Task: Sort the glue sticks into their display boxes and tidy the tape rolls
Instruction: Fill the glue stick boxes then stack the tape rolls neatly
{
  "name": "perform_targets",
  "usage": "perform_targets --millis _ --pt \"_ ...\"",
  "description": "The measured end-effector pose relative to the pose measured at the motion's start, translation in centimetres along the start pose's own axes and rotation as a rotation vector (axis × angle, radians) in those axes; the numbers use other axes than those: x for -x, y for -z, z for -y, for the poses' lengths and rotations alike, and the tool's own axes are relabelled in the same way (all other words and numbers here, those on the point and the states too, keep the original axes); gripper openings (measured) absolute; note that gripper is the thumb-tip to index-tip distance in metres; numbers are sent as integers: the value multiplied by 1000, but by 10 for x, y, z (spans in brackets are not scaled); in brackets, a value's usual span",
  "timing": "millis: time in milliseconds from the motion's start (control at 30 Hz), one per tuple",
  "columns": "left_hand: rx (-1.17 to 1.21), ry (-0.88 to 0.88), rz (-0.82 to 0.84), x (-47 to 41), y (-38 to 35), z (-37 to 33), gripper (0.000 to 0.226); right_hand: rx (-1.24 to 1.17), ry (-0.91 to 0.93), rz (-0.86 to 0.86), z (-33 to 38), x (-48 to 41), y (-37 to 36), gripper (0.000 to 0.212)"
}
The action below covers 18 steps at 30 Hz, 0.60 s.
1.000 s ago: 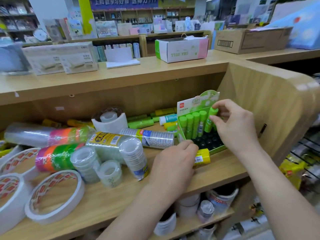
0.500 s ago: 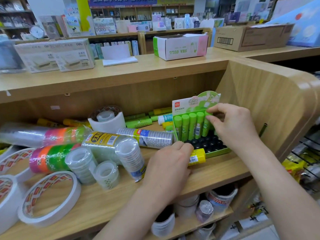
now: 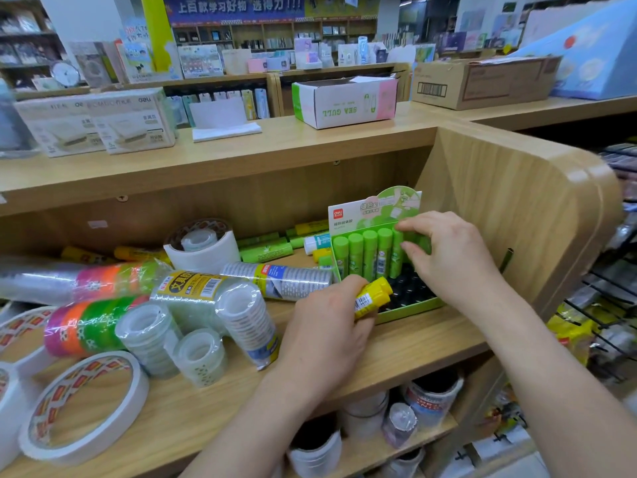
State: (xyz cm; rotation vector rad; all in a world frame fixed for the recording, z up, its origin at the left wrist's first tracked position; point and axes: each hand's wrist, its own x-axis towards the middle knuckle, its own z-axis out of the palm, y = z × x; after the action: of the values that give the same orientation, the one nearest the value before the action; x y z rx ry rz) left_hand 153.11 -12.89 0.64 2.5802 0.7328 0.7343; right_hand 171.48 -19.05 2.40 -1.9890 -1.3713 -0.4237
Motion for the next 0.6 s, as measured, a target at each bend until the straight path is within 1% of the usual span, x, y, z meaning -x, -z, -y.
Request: perform_targets --millis 67,133,167,200,233,267,333,367,467,533,600 --pt "59 -26 -35 0 -2 2 12 -43 -45 12 3 4 2 35" --pt "160 -34 -70 0 -2 1 8 -130 -61 -67 9 11 4 37" --pt "228 -23 -83 0 -1 0 14 -190 -80 -108 13 14 6 32" --pt "306 0 -86 0 0 -2 22 -276 -119 -109 19 18 10 26" --pt "399 30 -76 0 2 -3 26 -406 -169 -51 26 22 15 18" --pt "502 64 -55 0 4 -6 25 -594 -223 61 34 25 19 14" --pt "694 118 4 1 9 -9 19 -982 -293 286 44 32 25 23" --pt "760 131 29 2 12 -11 18 -1080 -274 345 47 34 27 24" --pt "872 132 91 5 16 -15 14 -1180 -205 376 54 37 27 21" --pt "925 145 113 6 17 -15 13 -1210 -223 359 56 36 27 19" --pt "947 145 130 8 21 -15 17 -1219 -248 341 60 36 26 23"
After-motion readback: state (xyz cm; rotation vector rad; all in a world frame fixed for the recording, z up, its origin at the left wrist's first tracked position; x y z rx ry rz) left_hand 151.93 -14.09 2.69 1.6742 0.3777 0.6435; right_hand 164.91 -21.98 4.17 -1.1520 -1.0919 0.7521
